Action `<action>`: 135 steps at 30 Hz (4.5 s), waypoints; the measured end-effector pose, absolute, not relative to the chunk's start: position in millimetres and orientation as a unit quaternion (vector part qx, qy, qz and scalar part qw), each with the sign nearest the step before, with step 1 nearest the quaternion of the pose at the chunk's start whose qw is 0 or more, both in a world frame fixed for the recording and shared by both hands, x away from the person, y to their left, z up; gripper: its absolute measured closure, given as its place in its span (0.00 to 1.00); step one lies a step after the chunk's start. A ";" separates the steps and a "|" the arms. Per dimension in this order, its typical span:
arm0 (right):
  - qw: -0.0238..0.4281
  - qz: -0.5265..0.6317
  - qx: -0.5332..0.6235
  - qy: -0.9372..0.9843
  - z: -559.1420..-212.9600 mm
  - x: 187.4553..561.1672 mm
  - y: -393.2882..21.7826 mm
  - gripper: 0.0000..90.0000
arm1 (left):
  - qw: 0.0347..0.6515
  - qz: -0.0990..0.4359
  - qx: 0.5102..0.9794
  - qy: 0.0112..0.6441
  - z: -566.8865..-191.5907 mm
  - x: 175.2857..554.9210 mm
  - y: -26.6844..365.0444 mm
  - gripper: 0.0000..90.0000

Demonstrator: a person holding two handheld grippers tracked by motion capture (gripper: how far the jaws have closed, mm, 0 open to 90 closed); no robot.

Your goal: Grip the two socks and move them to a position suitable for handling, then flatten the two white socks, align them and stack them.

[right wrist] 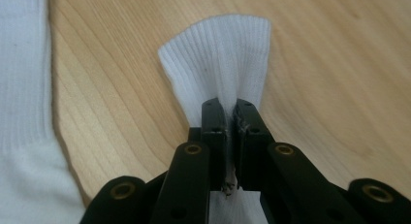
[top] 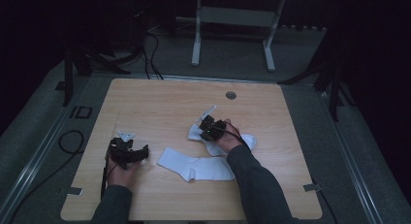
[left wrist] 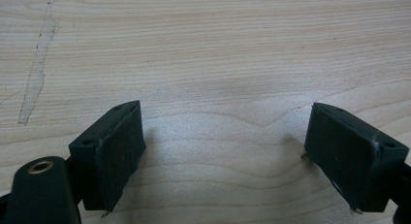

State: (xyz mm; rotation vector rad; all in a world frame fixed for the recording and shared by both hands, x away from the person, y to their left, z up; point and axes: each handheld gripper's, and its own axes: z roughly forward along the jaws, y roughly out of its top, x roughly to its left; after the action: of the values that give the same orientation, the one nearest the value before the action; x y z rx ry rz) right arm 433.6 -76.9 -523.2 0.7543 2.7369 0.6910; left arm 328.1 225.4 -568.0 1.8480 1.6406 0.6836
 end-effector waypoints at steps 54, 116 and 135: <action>0.191 0.305 0.208 0.910 -415.9 370.3 -136.9 0.93 | 0.285 0.255 0.691 0.614 -567.9 328.1 225.4 0.16; 0.105 0.319 0.214 0.917 -497.6 328.5 -15.4 0.92 | 0.293 0.246 0.701 0.602 -560.8 316.1 225.2 0.66; 0.081 0.287 0.242 0.923 -527.4 337.2 0.5 0.91 | 0.370 0.216 0.744 0.513 -544.3 297.8 199.8 0.91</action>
State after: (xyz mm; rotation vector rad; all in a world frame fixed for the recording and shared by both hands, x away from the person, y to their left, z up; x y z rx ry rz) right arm 337.2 0.5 -527.4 0.7220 2.7599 0.8574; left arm 297.8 199.8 -544.3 1.9102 1.3154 0.5531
